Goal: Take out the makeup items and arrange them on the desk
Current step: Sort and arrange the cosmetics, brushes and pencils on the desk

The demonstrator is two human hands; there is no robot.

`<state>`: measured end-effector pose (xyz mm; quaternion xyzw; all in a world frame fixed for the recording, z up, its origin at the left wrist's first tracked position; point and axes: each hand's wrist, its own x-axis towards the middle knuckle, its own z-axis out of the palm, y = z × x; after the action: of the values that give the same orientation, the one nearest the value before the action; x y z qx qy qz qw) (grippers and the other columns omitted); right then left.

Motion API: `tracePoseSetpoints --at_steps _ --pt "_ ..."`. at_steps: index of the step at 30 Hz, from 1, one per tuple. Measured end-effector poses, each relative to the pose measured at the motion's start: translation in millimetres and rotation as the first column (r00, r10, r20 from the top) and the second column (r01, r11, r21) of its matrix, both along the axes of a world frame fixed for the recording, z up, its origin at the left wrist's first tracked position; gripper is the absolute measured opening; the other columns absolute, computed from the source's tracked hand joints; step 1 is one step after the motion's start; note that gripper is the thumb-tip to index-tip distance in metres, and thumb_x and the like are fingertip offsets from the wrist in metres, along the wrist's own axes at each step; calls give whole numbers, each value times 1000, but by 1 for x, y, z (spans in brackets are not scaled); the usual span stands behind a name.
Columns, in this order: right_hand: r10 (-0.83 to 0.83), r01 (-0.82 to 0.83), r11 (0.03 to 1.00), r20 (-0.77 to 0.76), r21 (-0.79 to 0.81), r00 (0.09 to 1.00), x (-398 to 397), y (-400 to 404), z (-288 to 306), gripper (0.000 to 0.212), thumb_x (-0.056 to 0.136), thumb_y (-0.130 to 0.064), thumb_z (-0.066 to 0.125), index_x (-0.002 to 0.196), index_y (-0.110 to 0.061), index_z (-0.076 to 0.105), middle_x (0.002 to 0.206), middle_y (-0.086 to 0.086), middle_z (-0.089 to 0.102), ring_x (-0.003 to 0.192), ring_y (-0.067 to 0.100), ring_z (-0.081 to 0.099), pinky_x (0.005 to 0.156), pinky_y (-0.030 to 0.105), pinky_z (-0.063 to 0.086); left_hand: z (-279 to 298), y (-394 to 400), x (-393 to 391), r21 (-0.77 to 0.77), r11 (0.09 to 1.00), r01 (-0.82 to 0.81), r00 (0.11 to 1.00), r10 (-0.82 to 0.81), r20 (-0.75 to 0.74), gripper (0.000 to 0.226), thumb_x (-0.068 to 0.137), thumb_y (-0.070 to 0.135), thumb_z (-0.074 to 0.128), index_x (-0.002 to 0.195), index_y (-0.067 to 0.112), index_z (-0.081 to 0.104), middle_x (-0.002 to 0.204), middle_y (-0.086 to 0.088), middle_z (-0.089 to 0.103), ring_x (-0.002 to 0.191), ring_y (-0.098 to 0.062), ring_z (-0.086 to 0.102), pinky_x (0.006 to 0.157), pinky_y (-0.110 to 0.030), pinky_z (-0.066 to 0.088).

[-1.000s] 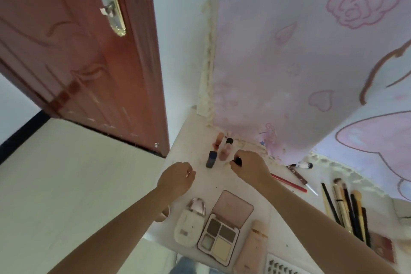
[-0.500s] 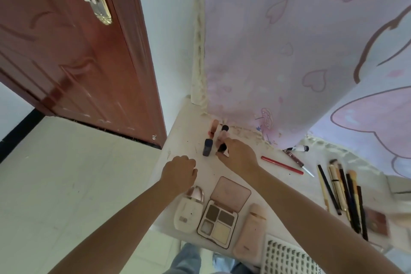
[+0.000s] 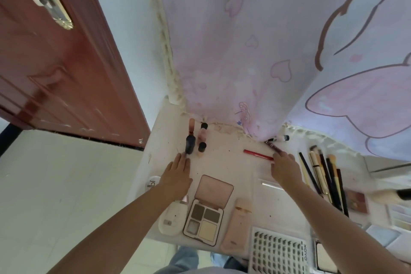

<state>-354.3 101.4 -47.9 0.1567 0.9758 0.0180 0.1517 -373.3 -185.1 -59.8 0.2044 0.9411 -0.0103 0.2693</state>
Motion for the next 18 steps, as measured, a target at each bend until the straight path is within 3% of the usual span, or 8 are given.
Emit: tracePoseSetpoints --at_steps 5,11,13,15,18 --pt "67 -68 996 23 62 998 4 4 -6 24 90 -11 40 109 -8 55 112 6 58 107 24 48 83 29 41 -3 0 3 -47 999 13 1000 -11 28 63 99 31 24 143 0 -9 152 -17 -16 142 -29 -11 116 -36 1" --pt "92 -114 960 -95 -257 991 15 -6 14 18 95 -12 34 97 -2 49 89 10 57 81 29 59 69 33 45 1 -3 0 -2 1000 14 999 -13 49 57 100 30 22 145 3 0 154 -13 -9 143 -25 -6 116 -33 6" --pt "112 -130 938 -72 -321 991 24 -11 25 17 96 -14 33 96 -4 46 83 8 53 76 28 59 65 32 44 8 -4 0 10 1000 -1 999 1 37 49 100 28 23 143 5 18 155 -12 8 143 -23 11 114 -31 18" --pt "164 -173 914 -57 -368 985 34 -16 37 14 96 -16 33 97 -8 44 82 5 53 70 23 54 64 29 42 20 -1 4 50 998 -41 998 44 -47 39 99 28 25 127 8 43 139 -10 41 125 -20 42 101 -26 35" --pt "270 -279 849 -84 -448 959 46 -24 62 17 96 -20 34 100 -9 47 76 -3 49 64 17 48 60 24 38 47 14 12 261 965 -11 966 78 -248 33 98 33 30 113 14 52 114 0 57 100 -12 54 83 -18 39"
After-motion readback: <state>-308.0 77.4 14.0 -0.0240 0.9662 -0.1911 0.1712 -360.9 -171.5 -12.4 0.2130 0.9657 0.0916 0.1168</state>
